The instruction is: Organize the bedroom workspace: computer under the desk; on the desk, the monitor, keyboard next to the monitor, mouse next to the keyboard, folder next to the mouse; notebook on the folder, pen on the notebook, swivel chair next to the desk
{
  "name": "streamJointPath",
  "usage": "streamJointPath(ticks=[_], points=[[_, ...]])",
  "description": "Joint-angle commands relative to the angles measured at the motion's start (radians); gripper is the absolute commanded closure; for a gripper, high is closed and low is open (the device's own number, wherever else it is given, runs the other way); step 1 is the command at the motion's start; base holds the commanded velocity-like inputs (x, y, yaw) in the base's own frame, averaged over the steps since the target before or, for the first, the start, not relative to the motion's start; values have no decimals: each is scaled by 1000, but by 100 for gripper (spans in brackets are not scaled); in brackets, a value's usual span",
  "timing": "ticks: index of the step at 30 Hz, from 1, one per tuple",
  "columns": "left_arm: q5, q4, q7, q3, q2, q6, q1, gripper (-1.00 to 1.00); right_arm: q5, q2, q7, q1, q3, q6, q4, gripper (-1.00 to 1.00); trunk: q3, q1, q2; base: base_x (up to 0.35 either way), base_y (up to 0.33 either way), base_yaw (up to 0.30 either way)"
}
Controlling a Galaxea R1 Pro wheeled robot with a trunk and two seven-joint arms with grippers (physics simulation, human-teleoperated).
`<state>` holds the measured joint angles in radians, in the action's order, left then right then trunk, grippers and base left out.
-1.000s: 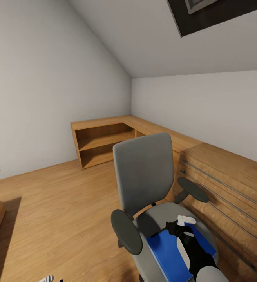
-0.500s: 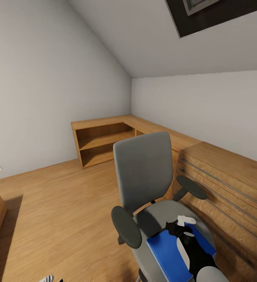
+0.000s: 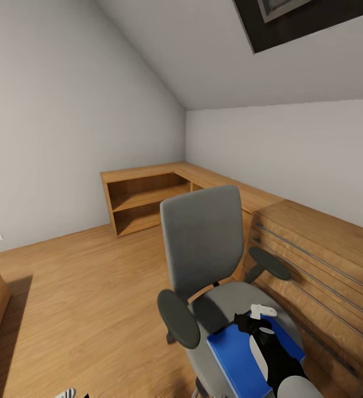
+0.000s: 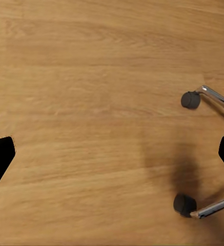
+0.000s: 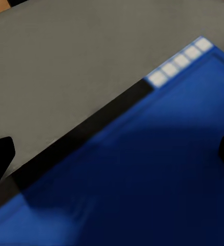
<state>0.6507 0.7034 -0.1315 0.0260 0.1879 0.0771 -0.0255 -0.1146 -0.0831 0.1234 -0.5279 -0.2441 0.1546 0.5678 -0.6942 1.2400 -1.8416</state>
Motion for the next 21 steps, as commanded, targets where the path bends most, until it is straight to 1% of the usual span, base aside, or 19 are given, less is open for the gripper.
streamJointPath(ticks=[1,5,8,21], points=[[10,-1,-4,3,1,3,-1,-100,-7,-1,-1,0,-7,6,-11,-100,-1,0,0,-169,0,0],[10,-1,-4,3,1,3,-1,-100,-7,-1,-1,0,-7,6,-11,-100,-1,0,0,-206,0,0],[10,-1,-4,3,1,3,-1,-100,-7,-1,-1,0,-7,6,-11,-100,-1,0,0,-98,0,0],[10,-1,-4,3,1,3,-1,-100,-7,-1,-1,0,-7,6,-11,-100,-1,0,0,-16,0,0]])
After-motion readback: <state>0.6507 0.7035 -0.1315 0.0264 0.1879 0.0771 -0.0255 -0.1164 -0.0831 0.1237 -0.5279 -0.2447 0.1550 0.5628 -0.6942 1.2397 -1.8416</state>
